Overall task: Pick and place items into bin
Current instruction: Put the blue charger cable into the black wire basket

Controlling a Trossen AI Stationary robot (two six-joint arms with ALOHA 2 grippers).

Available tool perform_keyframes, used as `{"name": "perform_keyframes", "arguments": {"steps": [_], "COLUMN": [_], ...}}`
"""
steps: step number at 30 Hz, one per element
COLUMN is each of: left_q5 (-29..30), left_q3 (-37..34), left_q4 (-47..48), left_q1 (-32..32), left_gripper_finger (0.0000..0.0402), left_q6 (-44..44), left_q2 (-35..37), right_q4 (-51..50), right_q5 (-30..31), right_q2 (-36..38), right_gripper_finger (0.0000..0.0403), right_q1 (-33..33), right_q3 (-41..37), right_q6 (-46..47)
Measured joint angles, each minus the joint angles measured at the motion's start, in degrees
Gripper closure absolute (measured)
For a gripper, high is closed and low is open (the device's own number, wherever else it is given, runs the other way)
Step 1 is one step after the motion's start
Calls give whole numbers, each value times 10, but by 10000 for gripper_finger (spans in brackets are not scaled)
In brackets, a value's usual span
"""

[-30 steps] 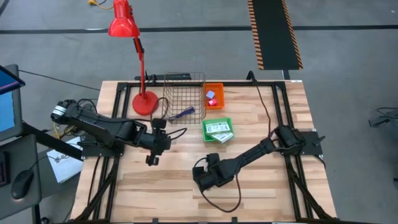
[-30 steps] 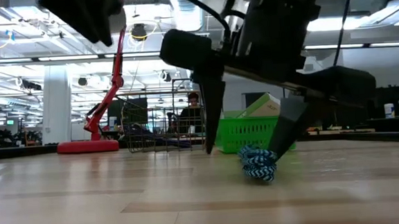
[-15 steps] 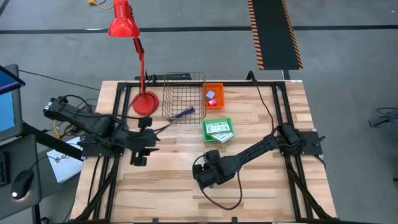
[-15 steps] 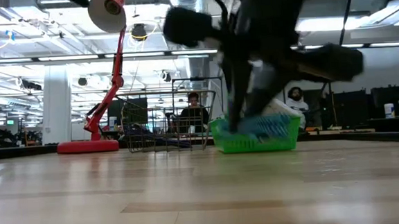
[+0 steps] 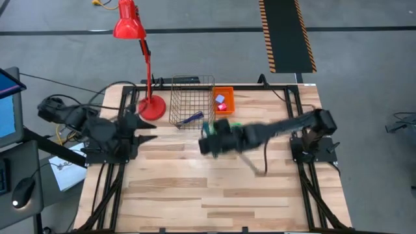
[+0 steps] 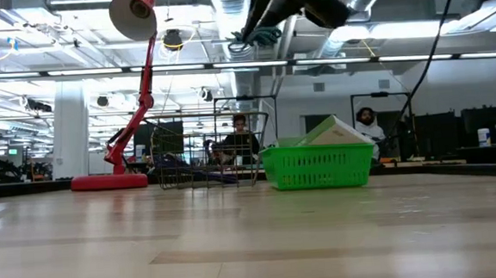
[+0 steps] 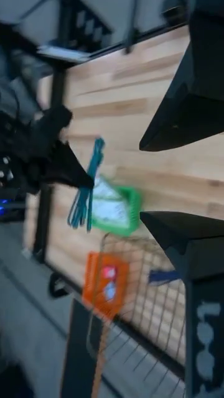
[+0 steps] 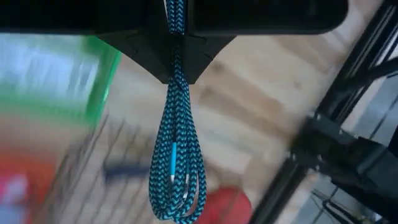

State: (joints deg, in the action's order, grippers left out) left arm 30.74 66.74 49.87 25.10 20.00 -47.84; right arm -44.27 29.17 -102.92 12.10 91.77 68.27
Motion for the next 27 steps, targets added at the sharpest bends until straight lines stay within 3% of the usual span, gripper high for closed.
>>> {"name": "perform_keyframes", "arguments": {"steps": [7, 14, 17, 20, 27], "left_q5": [104, 183, 198, 205, 207], "left_q3": [0, 0, 0, 0, 0], "left_q4": [-9, -9, -9, -9, -5], "left_q1": [0, 0, -1, -1, -1], "left_gripper_finger": [244, 244, 244, 244, 244], "left_q6": [-9, -19, -20, -20, -29], "left_q2": [36, 43, 43, 43, 43], "right_q4": [58, 147, 198, 239, 300], "right_q5": [-106, -256, -316, -338, -370], "right_q2": [44, 2, -34, -71, -108], "right_gripper_finger": [391, 392, 392, 387, 327], "right_q1": [-177, -315, -340, -352, -363], "right_q3": [0, 0, 0, 0, 8], "right_q6": [-233, -350, -371, -382, -379]}}
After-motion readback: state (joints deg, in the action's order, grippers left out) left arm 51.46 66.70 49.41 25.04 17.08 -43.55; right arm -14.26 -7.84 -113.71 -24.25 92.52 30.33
